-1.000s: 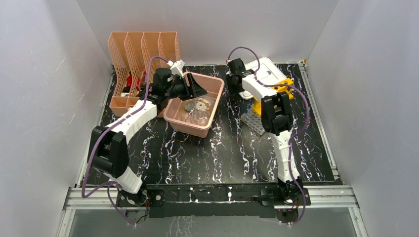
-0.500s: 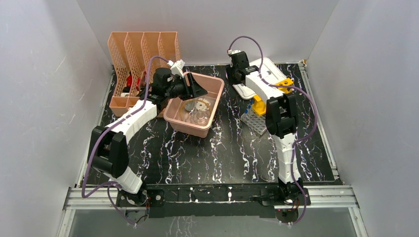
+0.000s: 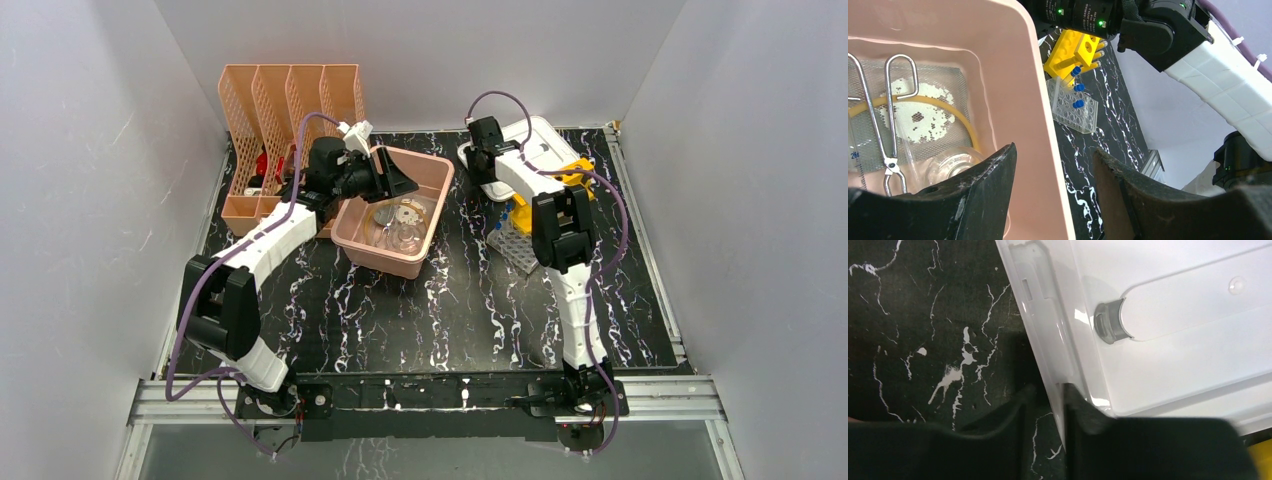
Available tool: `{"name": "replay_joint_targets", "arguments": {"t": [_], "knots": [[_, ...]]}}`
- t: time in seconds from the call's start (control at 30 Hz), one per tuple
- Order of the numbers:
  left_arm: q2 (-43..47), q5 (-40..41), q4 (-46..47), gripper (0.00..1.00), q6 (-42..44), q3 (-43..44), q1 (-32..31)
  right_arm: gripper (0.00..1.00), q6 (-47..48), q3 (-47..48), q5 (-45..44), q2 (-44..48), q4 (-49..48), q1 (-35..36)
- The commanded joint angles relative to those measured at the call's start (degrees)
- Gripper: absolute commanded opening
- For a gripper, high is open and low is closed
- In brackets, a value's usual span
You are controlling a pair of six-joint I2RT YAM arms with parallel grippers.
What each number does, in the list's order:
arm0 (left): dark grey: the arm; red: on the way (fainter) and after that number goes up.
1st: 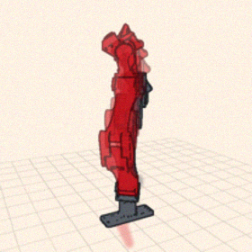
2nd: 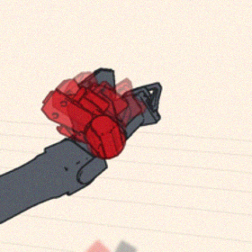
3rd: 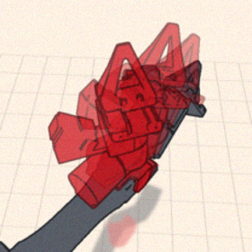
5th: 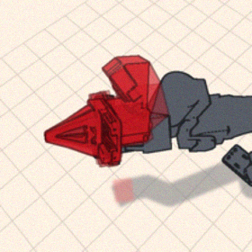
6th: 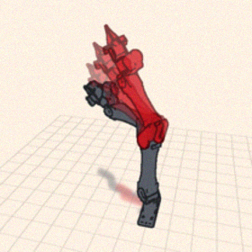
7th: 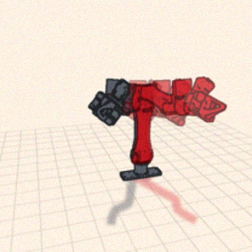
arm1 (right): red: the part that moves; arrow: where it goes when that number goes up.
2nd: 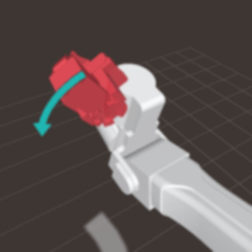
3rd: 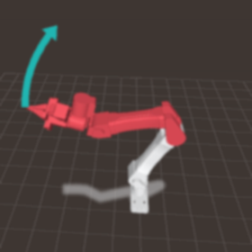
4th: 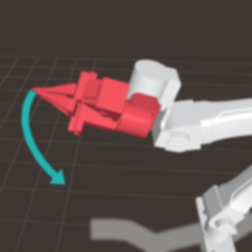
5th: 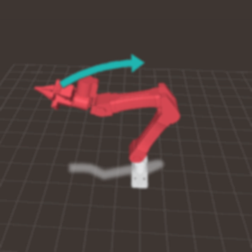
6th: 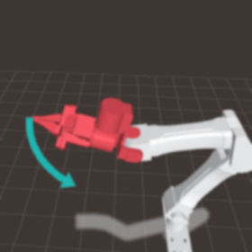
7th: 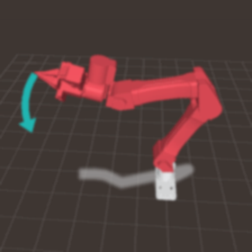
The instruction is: Organize the chemistry lab equipment
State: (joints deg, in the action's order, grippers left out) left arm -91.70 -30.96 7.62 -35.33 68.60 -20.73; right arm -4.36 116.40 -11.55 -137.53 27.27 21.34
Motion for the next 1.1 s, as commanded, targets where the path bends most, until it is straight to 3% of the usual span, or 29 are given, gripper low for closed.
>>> {"name": "replay_joint_targets", "arguments": {"t": [0.0,0.1,0.3,0.53,1.07], "knots": [[2.47,-1.85,0.47,0.56,0.65,-0.57,0.53,0.3,-0.74,0.05,1.48,0.27,-0.19,-0.34],[2.75,-1.83,0.73,0.56,0.49,-1.08,0.59,0.29,-0.25,0.46,1.85,-0.67,0.95,-0.36],[2.99,-1.84,0.64,0.56,0.55,-1.44,0.7,0.0,0.49,1.42,1.29,-1.92,3.39,-0.34],[2.88,-1.96,0.68,0.56,0.52,-1.56,0.82,0.0,0.17,-0.11,-0.86,1.81,-0.25,-0.39],[2.67,-2.29,0.47,0.56,0.62,-0.95,0.81,0.0,12.98,3.0,-9.9,7.76,-12.93,-0.35]]}}
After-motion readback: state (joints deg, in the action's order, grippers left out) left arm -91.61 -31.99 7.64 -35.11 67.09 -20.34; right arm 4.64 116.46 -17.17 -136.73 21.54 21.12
